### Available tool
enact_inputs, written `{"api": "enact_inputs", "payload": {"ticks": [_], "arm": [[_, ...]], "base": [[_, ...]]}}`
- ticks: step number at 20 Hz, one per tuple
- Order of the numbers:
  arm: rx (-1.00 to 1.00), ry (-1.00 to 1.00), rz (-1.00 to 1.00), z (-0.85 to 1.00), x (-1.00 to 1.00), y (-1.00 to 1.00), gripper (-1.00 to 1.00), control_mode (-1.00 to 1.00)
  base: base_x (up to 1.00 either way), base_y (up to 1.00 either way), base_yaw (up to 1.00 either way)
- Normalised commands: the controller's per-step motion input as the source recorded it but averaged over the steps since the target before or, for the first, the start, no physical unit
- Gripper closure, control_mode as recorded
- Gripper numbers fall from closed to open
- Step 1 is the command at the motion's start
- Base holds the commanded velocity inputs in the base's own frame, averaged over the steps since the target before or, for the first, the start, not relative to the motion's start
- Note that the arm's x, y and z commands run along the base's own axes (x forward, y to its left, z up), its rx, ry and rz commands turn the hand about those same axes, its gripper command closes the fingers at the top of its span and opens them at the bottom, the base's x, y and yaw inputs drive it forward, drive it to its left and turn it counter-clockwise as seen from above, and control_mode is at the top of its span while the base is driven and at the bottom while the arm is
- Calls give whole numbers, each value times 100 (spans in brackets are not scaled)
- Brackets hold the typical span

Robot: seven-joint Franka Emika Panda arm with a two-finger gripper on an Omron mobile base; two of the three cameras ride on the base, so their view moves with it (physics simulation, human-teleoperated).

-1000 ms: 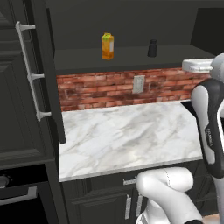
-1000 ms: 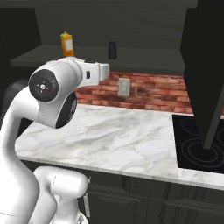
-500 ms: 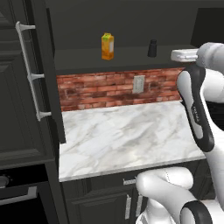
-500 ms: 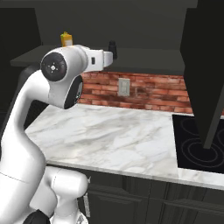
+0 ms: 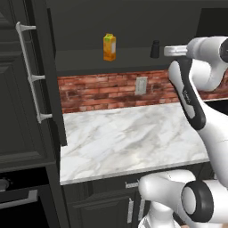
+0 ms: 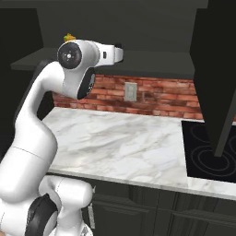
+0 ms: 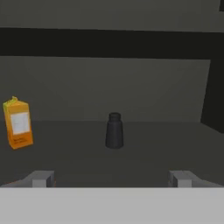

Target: The dining table condiment station is running low on shaker. Refill the condiment station by opening the cabinet and taking the shaker from the cabinet and placing it on the dining table.

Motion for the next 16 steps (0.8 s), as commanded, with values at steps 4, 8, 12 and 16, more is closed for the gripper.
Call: {"api": "enact_inputs", "payload": {"ticks": [4, 8, 12, 16], "arm": [[0, 0, 0, 0, 62, 0, -100, -100], [0, 0, 0, 0, 63, 0, -100, -100], [0, 0, 0, 0, 55, 0, -100, -100], [0, 0, 0, -1, 37, 0, -100, -100]], "base": [[0, 0, 0], [0, 0, 0], [0, 0, 0], [0, 0, 0]]}}
